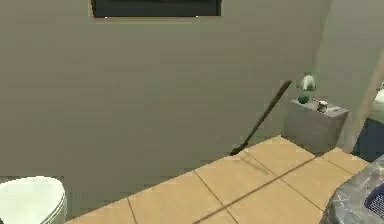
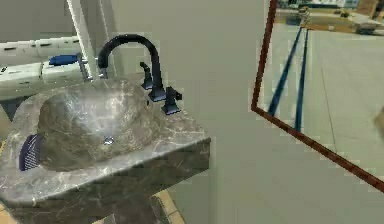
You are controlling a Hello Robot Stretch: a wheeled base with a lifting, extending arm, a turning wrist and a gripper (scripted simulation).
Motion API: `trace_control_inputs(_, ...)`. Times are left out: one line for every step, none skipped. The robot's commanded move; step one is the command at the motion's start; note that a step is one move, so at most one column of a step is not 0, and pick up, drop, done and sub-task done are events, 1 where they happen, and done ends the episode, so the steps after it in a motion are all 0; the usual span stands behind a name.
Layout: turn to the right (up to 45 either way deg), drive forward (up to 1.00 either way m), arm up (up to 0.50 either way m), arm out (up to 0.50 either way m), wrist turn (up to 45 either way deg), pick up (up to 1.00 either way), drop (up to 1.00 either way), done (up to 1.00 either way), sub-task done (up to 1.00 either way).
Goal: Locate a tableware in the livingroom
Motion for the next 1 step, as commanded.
trace_control_inputs(-30.0, 0.00, 0.00, 0.00, 0.0, 0.00, 0.00, 0.00, 0.00)
